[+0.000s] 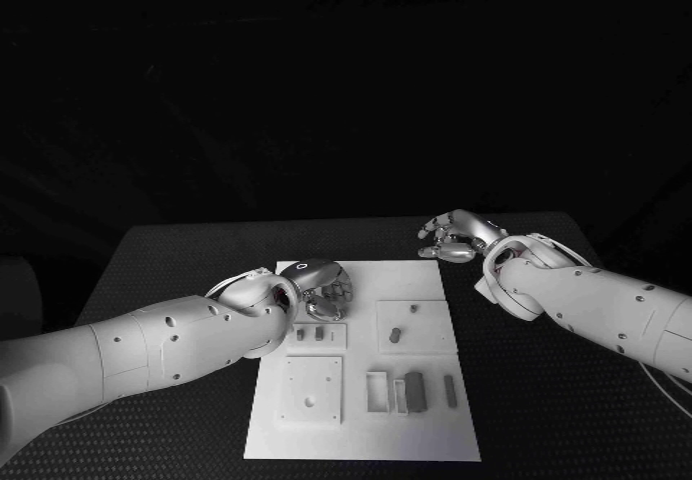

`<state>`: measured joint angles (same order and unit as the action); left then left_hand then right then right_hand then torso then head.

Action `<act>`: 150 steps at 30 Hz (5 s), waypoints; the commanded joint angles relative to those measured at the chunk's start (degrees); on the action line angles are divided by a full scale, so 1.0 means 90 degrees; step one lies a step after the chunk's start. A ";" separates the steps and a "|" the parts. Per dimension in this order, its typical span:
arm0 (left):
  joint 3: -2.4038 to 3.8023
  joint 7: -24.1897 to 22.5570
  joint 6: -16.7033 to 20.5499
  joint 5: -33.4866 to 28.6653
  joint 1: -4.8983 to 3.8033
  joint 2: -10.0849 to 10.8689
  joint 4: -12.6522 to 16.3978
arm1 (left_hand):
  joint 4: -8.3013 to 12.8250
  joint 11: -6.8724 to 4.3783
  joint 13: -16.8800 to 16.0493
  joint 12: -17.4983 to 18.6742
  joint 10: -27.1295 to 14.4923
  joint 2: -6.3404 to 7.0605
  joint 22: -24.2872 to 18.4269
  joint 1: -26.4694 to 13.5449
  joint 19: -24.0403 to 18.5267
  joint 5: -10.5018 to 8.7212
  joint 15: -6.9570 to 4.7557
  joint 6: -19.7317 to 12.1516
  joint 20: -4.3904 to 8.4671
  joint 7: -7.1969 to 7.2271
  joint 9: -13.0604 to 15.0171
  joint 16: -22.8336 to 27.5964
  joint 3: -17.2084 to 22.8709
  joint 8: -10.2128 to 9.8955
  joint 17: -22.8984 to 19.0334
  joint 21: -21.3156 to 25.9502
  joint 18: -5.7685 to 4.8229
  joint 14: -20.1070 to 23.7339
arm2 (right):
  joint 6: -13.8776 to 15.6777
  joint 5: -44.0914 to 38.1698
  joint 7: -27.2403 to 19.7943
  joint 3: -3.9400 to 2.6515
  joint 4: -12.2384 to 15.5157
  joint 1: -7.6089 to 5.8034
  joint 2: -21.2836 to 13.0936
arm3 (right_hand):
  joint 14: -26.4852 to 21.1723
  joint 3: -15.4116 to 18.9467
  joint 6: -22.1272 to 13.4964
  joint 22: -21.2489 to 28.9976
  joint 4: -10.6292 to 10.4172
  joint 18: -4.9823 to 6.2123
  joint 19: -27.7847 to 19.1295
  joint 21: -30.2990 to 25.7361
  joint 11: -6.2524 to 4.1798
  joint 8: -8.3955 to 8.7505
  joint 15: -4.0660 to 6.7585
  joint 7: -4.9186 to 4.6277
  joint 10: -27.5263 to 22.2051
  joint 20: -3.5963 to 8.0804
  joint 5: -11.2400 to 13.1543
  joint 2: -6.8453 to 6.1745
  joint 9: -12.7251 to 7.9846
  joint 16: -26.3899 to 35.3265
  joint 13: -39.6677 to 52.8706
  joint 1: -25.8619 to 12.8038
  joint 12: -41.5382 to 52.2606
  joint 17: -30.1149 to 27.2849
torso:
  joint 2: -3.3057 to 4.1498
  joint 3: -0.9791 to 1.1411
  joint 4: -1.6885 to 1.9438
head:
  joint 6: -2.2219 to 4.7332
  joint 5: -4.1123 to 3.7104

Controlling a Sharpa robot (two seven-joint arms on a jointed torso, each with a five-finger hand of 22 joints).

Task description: Assemble the parts on the task board

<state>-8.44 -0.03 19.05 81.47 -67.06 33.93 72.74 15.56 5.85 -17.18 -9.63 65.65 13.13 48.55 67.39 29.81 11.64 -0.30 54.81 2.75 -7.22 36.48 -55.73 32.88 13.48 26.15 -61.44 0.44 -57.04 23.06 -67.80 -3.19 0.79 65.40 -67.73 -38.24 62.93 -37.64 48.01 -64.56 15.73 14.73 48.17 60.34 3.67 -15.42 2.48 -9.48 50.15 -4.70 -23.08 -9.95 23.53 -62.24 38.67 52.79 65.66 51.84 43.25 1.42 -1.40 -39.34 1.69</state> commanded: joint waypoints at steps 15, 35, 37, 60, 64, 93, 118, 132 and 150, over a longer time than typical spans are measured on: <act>0.0000 0.0315 -0.0468 0.0441 0.0002 -0.0149 -0.0186 | -0.0122 0.0015 0.0081 0.0185 -0.0015 -0.0076 0.0041 -0.0057 0.0089 -0.0047 0.0027 -0.0028 0.0303 -0.0001 -0.0044 -0.0154 0.0042 -0.0034 0.0078 -0.0076 -0.0049 -0.0074 | -0.0052 0.0014 -0.0086 -0.0002 0.0028 0.0002 0.0017 | -0.0068 0.0008 -0.0006 0.0015 0.0014 0.0030 -0.0049 -0.0054 -0.0005 -0.0034 -0.0001 -0.0055 -0.0044 -0.0037 -0.0027 -0.0003 -0.0008 0.0051 -0.0050 -0.0040 -0.0046 -0.0039 | 0.0000 -0.0007 0.0011 | -0.0017 -0.0018; -0.0003 0.0185 -0.0618 0.0361 0.0010 -0.0268 -0.0311 | -0.0137 -0.0135 0.0060 0.0168 0.0508 -0.0488 0.0106 0.0015 0.0252 -0.0081 -0.0118 0.0254 0.0430 0.0036 -0.0095 -0.0471 0.0067 0.0085 0.0217 -0.0176 -0.0039 -0.0216 | -0.0070 0.0014 -0.0081 -0.0002 0.0033 0.0002 0.0022 | -0.0072 0.0013 -0.0009 0.0017 0.0013 0.0030 -0.0054 -0.0059 -0.0004 -0.0036 -0.0003 -0.0056 -0.0044 -0.0044 -0.0026 0.0000 -0.0009 0.0054 -0.0070 -0.0040 -0.0051 -0.0054 | -0.0008 0.0000 0.0013 | -0.0050 -0.0042; -0.0003 0.0166 -0.0636 0.0357 0.0011 -0.0271 -0.0296 | -0.0123 -0.0149 0.0055 0.0162 0.0561 -0.0496 0.0112 0.0015 0.0265 -0.0084 -0.0133 0.0277 0.0443 0.0042 -0.0104 -0.0496 0.0063 0.0090 0.0225 -0.0183 -0.0040 -0.0229 | -0.0074 0.0014 -0.0078 -0.0002 0.0033 0.0002 0.0020 | -0.0072 0.0013 -0.0009 0.0017 0.0013 0.0030 -0.0055 -0.0059 -0.0004 -0.0036 -0.0003 -0.0056 -0.0044 -0.0045 -0.0026 0.0001 -0.0010 0.0054 -0.0072 -0.0039 -0.0051 -0.0055 | -0.0009 0.0001 0.0014 | -0.0051 -0.0042; -0.0018 0.0230 -0.0741 0.0394 0.0052 -0.0322 -0.0398 | -0.0001 -0.0258 0.0022 0.0137 0.0825 -0.0724 0.0147 0.0201 0.0426 -0.0090 -0.0246 0.0482 0.0542 0.0109 -0.0124 -0.0692 0.0152 0.0166 0.0286 -0.0265 -0.0015 -0.0405 | -0.0089 0.0014 -0.0073 -0.0003 0.0049 0.0002 0.0004 | -0.0074 0.0018 -0.0010 0.0018 0.0012 0.0030 -0.0058 -0.0062 -0.0003 -0.0038 -0.0004 -0.0057 -0.0042 -0.0050 -0.0027 0.0004 -0.0010 0.0054 -0.0087 -0.0040 -0.0053 -0.0066 | -0.0005 -0.0004 0.0017 | -0.0038 -0.0063; -0.0018 0.0188 -0.0700 0.0397 0.0053 -0.0318 -0.0400 | 0.0042 -0.0312 0.0000 0.0111 0.0950 -0.0822 0.0149 0.0276 0.0514 -0.0088 -0.0299 0.0603 0.0581 0.0150 -0.0119 -0.0737 0.0193 0.0218 0.0289 -0.0290 -0.0005 -0.0497 | -0.0086 0.0014 -0.0076 -0.0003 0.0048 0.0002 0.0005 | -0.0074 0.0020 -0.0011 0.0018 0.0011 0.0030 -0.0059 -0.0063 -0.0002 -0.0038 -0.0004 -0.0058 -0.0042 -0.0051 -0.0027 0.0003 -0.0011 0.0054 -0.0090 -0.0041 -0.0053 -0.0068 | -0.0010 -0.0008 0.0016 | -0.0045 -0.0071; 0.0134 -0.0204 0.0175 -0.0525 0.0123 -0.0047 -0.0176 | -0.0008 -0.0406 -0.0020 0.0185 0.1230 -0.0816 0.0116 0.0259 0.0795 -0.0586 -0.0400 0.0859 0.0710 0.0235 -0.0190 -0.0725 0.0564 0.0251 0.0204 -0.0305 -0.0003 -0.0789 | -0.0079 0.0015 -0.0084 -0.0003 0.0036 0.0003 0.0016 | -0.0077 0.0030 -0.0013 0.0019 0.0009 0.0030 -0.0064 -0.0067 -0.0001 -0.0041 -0.0006 -0.0058 -0.0039 -0.0058 -0.0033 0.0004 -0.0012 0.0052 -0.0113 -0.0047 -0.0052 -0.0084 | -0.0011 -0.0006 0.0021 | 0.0025 -0.0052; 0.0270 -0.0150 -0.0473 -0.1018 0.0100 0.0847 0.0285 | -0.0005 -0.0404 -0.0013 0.0215 0.1235 -0.0813 0.0109 0.0232 0.0797 -0.0565 -0.0399 0.0858 0.0715 0.0233 -0.0202 -0.0702 0.0585 0.0240 0.0186 -0.0290 -0.0011 -0.0798 | -0.0083 0.0015 -0.0070 -0.0003 0.0077 0.0002 -0.0065 | -0.0080 0.0038 -0.0017 0.0020 0.0013 0.0030 -0.0068 -0.0070 0.0000 -0.0042 -0.0007 -0.0059 -0.0040 -0.0063 -0.0037 -0.0001 -0.0014 0.0049 -0.0133 -0.0047 -0.0051 -0.0099 | -0.0009 -0.0013 0.0026 | 0.0007 -0.0005; 0.0266 -0.0082 -0.0642 -0.0875 0.0103 0.0841 0.0027 | -0.0003 -0.0404 -0.0012 0.0222 0.1238 -0.0818 0.0107 0.0232 0.0796 -0.0567 -0.0399 0.0858 0.0716 0.0233 -0.0204 -0.0698 0.0591 0.0238 0.0182 -0.0286 -0.0013 -0.0800 | -0.0081 0.0015 -0.0071 -0.0003 0.0073 0.0002 -0.0071 | -0.0082 0.0040 -0.0018 0.0020 0.0014 0.0030 -0.0070 -0.0072 0.0000 -0.0043 -0.0007 -0.0060 -0.0040 -0.0065 -0.0038 -0.0001 -0.0015 0.0048 -0.0142 -0.0045 -0.0049 -0.0106 | -0.0007 -0.0004 0.0017 | -0.0008 0.0003; 0.0264 -0.0101 -0.0723 -0.0891 0.0106 0.0776 0.0026 | -0.0003 -0.0403 -0.0011 0.0232 0.1245 -0.0823 0.0106 0.0220 0.0795 -0.0572 -0.0397 0.0858 0.0716 0.0232 -0.0208 -0.0689 0.0594 0.0235 0.0176 -0.0281 -0.0018 -0.0802 | -0.0083 0.0015 -0.0071 -0.0003 0.0073 0.0002 -0.0067 | -0.0085 0.0043 -0.0021 0.0020 0.0015 0.0030 -0.0072 -0.0074 0.0001 -0.0044 -0.0008 -0.0060 -0.0040 -0.0068 -0.0040 -0.0001 -0.0016 0.0045 -0.0158 -0.0041 -0.0047 -0.0118 | -0.0008 -0.0002 0.0015 | -0.0031 0.0019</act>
<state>-6.09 -0.64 13.47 73.30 -66.08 41.08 72.67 15.43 2.12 -17.19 -7.31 76.52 5.98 49.59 69.87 36.55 6.16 -3.42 62.12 3.37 -5.11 34.57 -62.12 37.90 15.48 27.81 -63.86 0.45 -64.32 22.88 -67.55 -3.38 0.78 65.97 -67.73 -38.84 62.65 -37.48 47.84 -64.45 15.88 14.12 47.78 59.90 3.70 -15.63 2.35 -9.51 50.19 -5.10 -23.08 -9.95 23.45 -62.02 37.33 52.80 65.44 50.88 43.18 1.42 -1.27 -39.63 1.86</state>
